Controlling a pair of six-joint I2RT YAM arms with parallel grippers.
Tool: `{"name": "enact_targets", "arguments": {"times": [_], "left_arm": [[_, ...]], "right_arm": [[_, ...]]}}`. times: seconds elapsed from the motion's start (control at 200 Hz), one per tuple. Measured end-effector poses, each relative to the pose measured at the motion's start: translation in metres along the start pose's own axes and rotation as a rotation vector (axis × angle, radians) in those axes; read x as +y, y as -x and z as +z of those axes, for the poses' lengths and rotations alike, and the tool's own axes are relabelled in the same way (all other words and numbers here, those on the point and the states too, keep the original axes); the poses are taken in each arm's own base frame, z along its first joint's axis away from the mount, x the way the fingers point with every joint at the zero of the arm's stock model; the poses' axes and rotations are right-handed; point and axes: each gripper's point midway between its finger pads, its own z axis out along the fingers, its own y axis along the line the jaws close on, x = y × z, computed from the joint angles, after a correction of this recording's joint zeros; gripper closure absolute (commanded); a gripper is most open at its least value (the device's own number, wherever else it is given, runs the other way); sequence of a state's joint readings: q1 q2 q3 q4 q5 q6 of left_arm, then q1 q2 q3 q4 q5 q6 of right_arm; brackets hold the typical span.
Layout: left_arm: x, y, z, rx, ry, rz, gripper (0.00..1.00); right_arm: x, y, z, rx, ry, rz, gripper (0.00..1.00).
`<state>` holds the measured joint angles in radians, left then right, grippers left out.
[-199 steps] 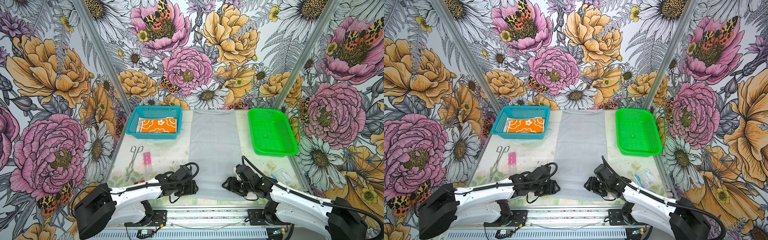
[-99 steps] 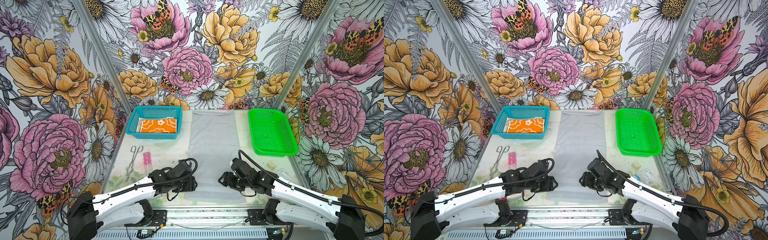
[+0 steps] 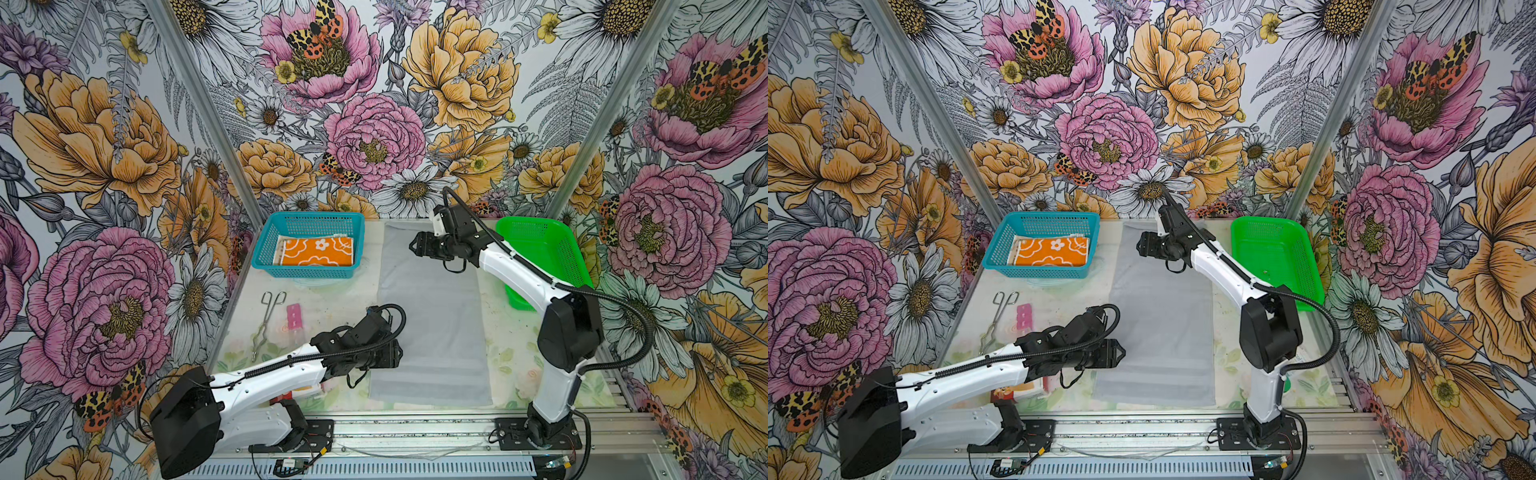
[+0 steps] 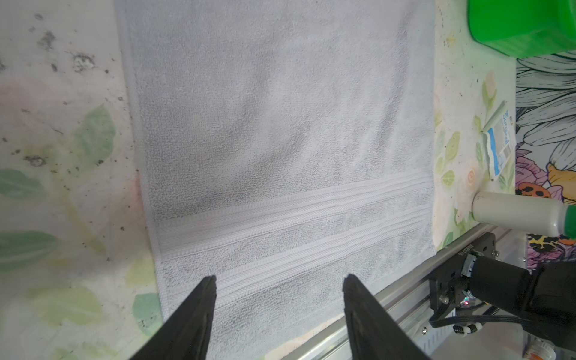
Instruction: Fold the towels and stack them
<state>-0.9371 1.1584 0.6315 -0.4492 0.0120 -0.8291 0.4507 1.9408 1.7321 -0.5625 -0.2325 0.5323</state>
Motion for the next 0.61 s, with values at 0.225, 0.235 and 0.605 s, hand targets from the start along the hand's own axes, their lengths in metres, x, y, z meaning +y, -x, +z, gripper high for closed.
{"name": "enact_targets", "arguments": {"times": [0.225,0.235,0.605], "left_arm": [[0.011,-0.009,0.008,-0.007,-0.018,-0.022,0.32],[0.011,-0.009,0.008,-0.008,-0.019,-0.023,0.32],[0.002,0.021,-0.008,-0.16,-0.082,-0.015,0.23]], "right_arm": [[-0.034,0.046,0.074,-0.019,0.007,-0.05,0.26],[-0.035,0.047,0.076,-0.02,0.008,-0.052,0.26],[-0.079,0.082,0.131,-0.065,0.069,-0.01,0.25]]}}
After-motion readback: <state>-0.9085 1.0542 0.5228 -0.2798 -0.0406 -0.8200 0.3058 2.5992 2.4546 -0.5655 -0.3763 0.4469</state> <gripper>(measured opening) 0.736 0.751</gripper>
